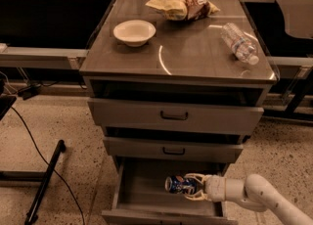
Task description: Pick pepsi can from bottom drawer and place on counter
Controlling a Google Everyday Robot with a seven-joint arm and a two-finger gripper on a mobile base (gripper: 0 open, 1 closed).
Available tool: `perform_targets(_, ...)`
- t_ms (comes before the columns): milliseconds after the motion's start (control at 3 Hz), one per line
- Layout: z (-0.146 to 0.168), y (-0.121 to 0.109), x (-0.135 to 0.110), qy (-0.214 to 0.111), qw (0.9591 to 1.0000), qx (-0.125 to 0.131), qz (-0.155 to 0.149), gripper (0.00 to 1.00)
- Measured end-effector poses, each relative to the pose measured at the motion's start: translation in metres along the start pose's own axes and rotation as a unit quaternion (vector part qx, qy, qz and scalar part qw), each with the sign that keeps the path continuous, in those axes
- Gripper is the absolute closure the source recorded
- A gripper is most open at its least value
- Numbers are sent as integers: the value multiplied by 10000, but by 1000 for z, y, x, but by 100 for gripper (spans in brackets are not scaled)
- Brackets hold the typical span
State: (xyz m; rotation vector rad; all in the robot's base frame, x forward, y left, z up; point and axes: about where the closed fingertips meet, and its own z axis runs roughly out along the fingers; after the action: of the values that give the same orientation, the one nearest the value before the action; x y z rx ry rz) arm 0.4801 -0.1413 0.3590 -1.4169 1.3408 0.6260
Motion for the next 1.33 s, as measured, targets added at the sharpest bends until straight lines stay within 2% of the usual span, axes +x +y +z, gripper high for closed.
perform_targets(333, -33, -1, -69, 21, 9986, -332, -399, 100)
perform_targets(667, -58, -33, -124, 384, 9952, -647, -618, 100)
perform_targets(1000, -85, -79, -177, 828, 9892, -947, -747, 100)
perform_targets(1333, -122, -117, -218, 1087, 9855, -1077, -733, 100)
